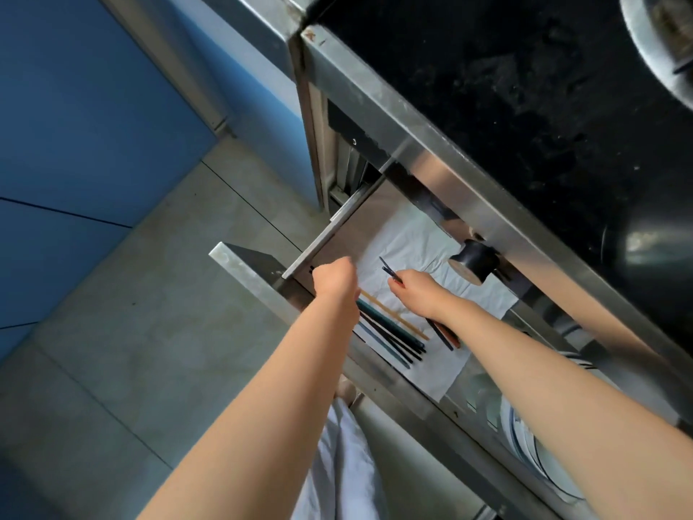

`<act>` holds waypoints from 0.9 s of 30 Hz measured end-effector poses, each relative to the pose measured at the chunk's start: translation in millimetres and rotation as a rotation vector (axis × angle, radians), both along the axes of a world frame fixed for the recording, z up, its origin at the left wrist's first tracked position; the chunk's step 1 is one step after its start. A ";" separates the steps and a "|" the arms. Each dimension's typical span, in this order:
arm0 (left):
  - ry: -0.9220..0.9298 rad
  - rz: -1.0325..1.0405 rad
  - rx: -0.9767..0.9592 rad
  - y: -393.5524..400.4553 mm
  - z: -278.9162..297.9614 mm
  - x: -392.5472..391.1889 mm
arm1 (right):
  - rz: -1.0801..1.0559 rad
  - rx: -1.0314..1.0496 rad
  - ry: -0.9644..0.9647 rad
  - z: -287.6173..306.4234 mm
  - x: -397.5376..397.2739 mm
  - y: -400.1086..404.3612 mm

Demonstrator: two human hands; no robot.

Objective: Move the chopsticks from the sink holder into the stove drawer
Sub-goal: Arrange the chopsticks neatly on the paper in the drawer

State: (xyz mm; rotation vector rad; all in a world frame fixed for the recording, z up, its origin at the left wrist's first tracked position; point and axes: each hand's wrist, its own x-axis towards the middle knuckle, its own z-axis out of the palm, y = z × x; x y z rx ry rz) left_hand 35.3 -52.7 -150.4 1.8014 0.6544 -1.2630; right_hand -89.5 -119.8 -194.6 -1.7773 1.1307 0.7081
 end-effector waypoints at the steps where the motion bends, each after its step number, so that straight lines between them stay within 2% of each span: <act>1: -0.028 -0.030 -0.044 1.6 9.2 1.0 | 0.001 -0.002 0.004 -0.2 2.9 0.1; 3: -0.105 -0.160 -0.129 9.0 29.2 6.0 | -0.004 -0.001 0.018 -0.8 8.9 0.8; 5: -0.270 -0.420 -0.210 20.8 50.4 11.5 | -0.010 -0.003 0.042 -3.0 15.4 1.9; 6: -0.410 -0.600 -0.236 29.9 57.9 15.3 | -0.015 -0.004 0.054 -4.7 18.9 2.7; 9: -0.990 -1.265 -0.204 60.7 68.2 27.3 | -0.016 -0.002 0.080 -11.1 30.2 7.3; 11: -1.208 -1.527 -0.137 79.5 66.4 35.0 | 0.012 -0.006 0.096 -16.2 39.0 11.2; 13: -1.334 -1.573 -0.161 93.8 61.0 38.4 | 0.039 -0.013 0.113 -25.9 47.6 13.4; 18: -1.615 -1.497 -0.325 116.7 29.3 32.4 | 0.098 -0.050 0.152 -55.1 64.4 18.1; 27: -1.666 -1.376 -0.351 121.5 9.7 31.7 | 0.095 -0.228 -0.150 -56.5 49.5 29.2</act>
